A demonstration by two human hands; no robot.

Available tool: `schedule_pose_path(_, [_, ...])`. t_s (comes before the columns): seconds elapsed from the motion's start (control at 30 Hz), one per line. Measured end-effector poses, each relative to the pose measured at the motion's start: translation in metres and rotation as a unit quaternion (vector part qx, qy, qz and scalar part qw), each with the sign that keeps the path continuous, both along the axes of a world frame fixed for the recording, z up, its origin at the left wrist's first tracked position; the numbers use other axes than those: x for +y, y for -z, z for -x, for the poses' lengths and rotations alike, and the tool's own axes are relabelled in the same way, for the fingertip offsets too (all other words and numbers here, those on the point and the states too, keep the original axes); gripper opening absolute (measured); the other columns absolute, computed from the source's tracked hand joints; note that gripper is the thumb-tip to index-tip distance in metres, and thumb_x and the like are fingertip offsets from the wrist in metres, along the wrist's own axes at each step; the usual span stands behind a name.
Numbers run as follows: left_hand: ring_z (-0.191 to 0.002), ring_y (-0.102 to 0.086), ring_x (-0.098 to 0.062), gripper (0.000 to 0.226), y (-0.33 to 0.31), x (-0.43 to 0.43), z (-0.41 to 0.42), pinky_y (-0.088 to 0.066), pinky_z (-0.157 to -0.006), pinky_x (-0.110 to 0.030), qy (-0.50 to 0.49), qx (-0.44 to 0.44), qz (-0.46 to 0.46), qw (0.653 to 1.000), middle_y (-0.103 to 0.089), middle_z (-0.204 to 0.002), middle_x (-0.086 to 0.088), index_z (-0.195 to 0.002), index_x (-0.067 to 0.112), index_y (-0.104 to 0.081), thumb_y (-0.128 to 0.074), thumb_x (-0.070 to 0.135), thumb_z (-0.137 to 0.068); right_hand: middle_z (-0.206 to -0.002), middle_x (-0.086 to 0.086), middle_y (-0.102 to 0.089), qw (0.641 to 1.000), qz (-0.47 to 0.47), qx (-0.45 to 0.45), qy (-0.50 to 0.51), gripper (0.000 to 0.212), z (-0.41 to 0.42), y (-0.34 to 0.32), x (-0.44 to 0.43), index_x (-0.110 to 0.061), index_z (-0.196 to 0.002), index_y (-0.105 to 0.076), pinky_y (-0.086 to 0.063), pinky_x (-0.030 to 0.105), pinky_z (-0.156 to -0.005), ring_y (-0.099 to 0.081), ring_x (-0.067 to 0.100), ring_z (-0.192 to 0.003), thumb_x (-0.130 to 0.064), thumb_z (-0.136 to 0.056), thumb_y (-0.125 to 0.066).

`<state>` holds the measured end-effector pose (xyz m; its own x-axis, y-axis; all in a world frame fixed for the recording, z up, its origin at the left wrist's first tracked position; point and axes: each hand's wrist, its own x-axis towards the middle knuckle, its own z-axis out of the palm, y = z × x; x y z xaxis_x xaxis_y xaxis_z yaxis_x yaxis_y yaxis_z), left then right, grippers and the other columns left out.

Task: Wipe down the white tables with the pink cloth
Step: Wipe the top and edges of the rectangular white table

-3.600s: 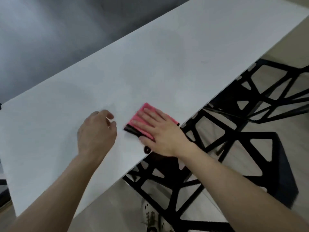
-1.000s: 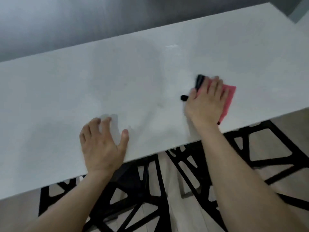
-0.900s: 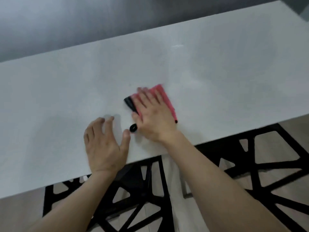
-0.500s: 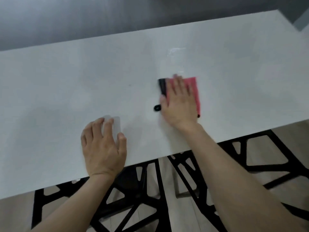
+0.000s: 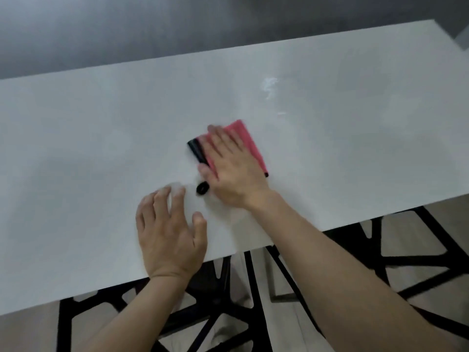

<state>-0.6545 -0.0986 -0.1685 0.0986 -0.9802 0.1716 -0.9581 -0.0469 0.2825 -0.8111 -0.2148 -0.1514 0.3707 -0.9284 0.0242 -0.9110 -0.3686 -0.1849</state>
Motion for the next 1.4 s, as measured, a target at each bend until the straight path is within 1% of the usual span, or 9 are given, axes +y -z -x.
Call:
schedule_pose_path(0.13, [-0.139,-0.045,-0.041,0.061,0.001,0.001,0.001,-0.033,-0.124,-0.059,0.001,0.004,0.001,1.000,-0.053,-0.147,-0.016,-0.148,0.006,-0.057,-0.044,0.038,-0.097,-0.168,0.008,-0.047,0.988,0.050,0.021,-0.146,0.063,0.072,-0.005,-0.020,-0.016,-0.163,-0.048,-0.017,0.043,-0.135,-0.035,0.028,-0.161,-0.053,-0.111,-0.048])
schedule_pose_path(0.3, [-0.139,-0.045,-0.041,0.064,0.008,0.001,-0.002,-0.033,-0.123,-0.061,0.008,0.003,0.004,1.000,-0.051,-0.149,-0.016,-0.148,0.006,-0.055,-0.046,0.041,-0.096,-0.180,0.019,-0.014,0.933,-0.009,0.058,0.356,0.072,0.148,-0.017,-0.051,-0.010,-0.172,-0.023,-0.003,0.055,-0.135,-0.011,0.034,-0.168,-0.051,-0.113,-0.026])
schedule_pose_path(0.47, [-0.140,-0.044,-0.042,0.067,0.008,0.003,-0.006,-0.036,-0.121,-0.062,0.007,0.011,0.003,1.000,-0.051,-0.151,-0.015,-0.149,0.007,-0.056,-0.048,0.042,-0.093,-0.179,0.025,-0.007,0.997,-0.027,-0.002,0.075,0.082,-0.008,0.004,-0.012,-0.008,-0.172,-0.021,0.003,0.054,-0.134,0.000,0.037,-0.168,-0.058,-0.109,-0.034])
schedule_pose_path(0.7, [-0.126,-0.051,-0.044,0.066,0.001,0.003,-0.006,-0.043,-0.111,-0.064,0.022,-0.017,0.001,1.000,-0.059,-0.139,-0.016,-0.141,0.006,-0.065,-0.048,0.047,-0.093,-0.183,0.005,-0.004,0.996,-0.028,0.021,-0.087,0.081,0.035,-0.006,-0.054,-0.016,-0.174,-0.016,0.002,0.045,-0.136,0.002,0.020,-0.169,-0.061,-0.109,-0.034])
schedule_pose_path(0.97, [-0.117,-0.056,-0.040,0.048,-0.015,-0.117,0.009,-0.041,-0.102,-0.055,0.022,0.012,0.078,0.997,-0.063,-0.121,-0.016,-0.124,0.006,-0.068,-0.048,0.041,-0.099,-0.180,0.014,-0.018,0.907,-0.004,0.028,0.419,0.085,0.202,-0.007,-0.092,-0.010,-0.171,-0.023,-0.009,0.051,-0.135,-0.016,0.030,-0.167,-0.065,-0.106,-0.016])
schedule_pose_path(1.07, [-0.125,-0.054,-0.040,0.043,-0.015,-0.160,0.013,-0.039,-0.109,-0.056,0.025,-0.002,0.078,0.997,-0.061,-0.129,-0.016,-0.129,0.007,-0.062,-0.043,0.031,-0.100,-0.170,0.009,-0.041,0.972,0.024,-0.031,0.231,0.068,0.087,-0.007,-0.102,-0.015,-0.161,-0.044,-0.024,0.043,-0.128,-0.043,0.031,-0.151,-0.056,-0.109,-0.028])
schedule_pose_path(1.17, [-0.129,-0.051,-0.040,0.042,-0.007,-0.171,0.015,-0.038,-0.113,-0.056,-0.003,-0.003,0.049,0.999,-0.061,-0.133,-0.015,-0.129,0.007,-0.060,-0.040,0.029,-0.099,-0.181,0.002,-0.019,0.995,-0.013,0.017,-0.102,0.067,0.020,-0.006,-0.097,-0.018,-0.171,-0.028,-0.003,0.040,-0.135,-0.015,0.019,-0.167,-0.050,-0.113,-0.031])
schedule_pose_path(1.23, [-0.130,-0.050,-0.040,0.042,-0.002,-0.173,0.018,-0.038,-0.115,-0.057,-0.010,0.004,0.036,0.999,-0.059,-0.134,-0.014,-0.129,0.008,-0.060,-0.042,0.030,-0.098,-0.181,-0.001,-0.019,0.990,0.007,0.006,-0.141,0.066,0.065,-0.003,-0.114,-0.023,-0.171,-0.029,0.000,0.040,-0.136,-0.013,0.018,-0.168,-0.051,-0.112,-0.036])
schedule_pose_path(1.4, [-0.131,-0.048,-0.040,0.044,0.001,-0.172,0.015,-0.036,-0.116,-0.059,-0.009,0.000,0.024,1.000,-0.056,-0.136,-0.014,-0.132,0.010,-0.057,-0.043,0.034,-0.099,-0.181,0.011,-0.015,0.931,0.001,0.035,0.364,0.074,0.235,-0.010,-0.149,-0.018,-0.173,-0.022,-0.003,0.051,-0.136,-0.009,0.028,-0.168,-0.058,-0.110,-0.025])
